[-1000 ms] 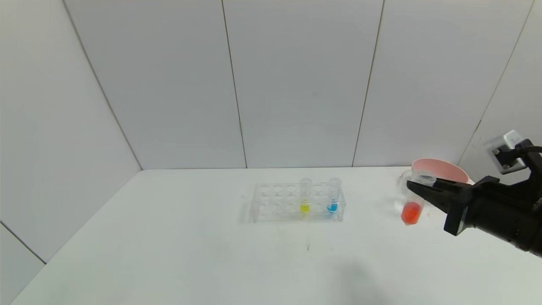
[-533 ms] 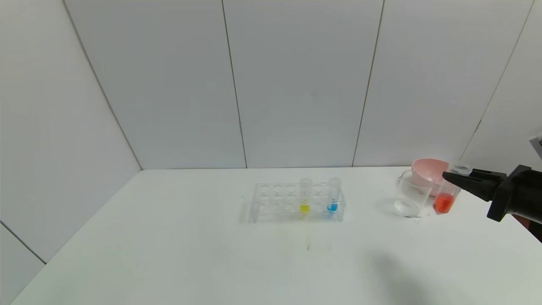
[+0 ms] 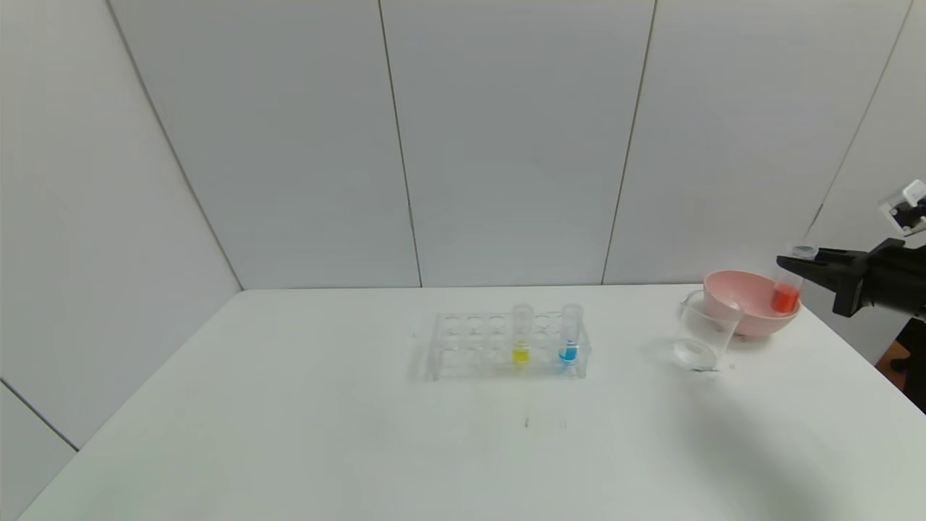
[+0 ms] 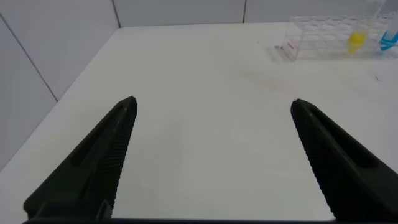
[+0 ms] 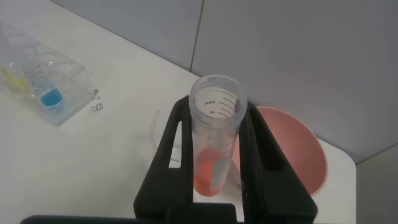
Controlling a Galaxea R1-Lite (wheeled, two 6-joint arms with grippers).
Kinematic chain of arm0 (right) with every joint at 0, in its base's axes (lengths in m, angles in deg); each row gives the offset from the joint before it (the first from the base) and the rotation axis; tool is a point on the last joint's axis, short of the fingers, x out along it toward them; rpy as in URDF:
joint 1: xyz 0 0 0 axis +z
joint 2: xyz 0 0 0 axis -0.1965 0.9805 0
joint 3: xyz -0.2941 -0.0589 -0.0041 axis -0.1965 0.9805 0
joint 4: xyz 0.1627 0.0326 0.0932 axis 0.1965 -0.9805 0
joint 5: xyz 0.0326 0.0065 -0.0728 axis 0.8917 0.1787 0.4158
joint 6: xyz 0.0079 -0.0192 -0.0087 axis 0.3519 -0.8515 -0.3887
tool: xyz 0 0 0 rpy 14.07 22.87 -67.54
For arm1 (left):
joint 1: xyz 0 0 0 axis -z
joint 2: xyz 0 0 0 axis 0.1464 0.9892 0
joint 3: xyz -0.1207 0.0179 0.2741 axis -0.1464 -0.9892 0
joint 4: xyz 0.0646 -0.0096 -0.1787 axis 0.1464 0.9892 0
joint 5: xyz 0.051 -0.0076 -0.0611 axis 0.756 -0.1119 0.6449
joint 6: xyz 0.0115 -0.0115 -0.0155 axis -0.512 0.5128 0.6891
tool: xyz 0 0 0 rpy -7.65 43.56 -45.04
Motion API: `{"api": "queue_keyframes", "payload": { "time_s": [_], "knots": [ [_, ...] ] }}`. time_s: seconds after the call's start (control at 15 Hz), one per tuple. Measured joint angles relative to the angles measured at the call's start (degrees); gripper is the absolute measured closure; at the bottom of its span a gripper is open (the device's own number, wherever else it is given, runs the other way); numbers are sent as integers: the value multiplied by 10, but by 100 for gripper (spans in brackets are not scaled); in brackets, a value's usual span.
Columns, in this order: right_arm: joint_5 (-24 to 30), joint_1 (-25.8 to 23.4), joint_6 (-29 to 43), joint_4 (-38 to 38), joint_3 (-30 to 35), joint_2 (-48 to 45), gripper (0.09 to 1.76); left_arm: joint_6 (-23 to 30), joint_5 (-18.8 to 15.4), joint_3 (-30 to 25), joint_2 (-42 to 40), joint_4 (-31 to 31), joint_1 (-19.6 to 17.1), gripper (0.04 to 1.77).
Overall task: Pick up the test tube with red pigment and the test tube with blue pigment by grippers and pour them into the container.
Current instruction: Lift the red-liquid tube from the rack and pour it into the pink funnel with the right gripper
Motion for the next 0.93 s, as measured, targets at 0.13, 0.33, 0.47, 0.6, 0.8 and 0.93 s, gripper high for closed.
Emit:
{"api": "queue_keyframes", "payload": {
  "time_s": [0.13,0.33,0.47,0.6,0.8,0.93],
  "knots": [
    [0,-10,-21,-118,-84,26,136,0,0,0,0,0,0,5],
    [-2,-15,-65,-287,-221,57,136,0,0,0,0,0,0,5],
    [-4,-16,-143,-381,-300,83,136,0,0,0,0,0,0,5],
    [-4,-20,-235,-476,-364,110,136,0,0,0,0,0,0,5],
    [-5,-22,-330,-603,-442,141,136,0,0,0,0,0,0,5],
    [-13,-18,-375,-675,-490,155,136,0,0,0,0,0,0,5]
  ]
}}
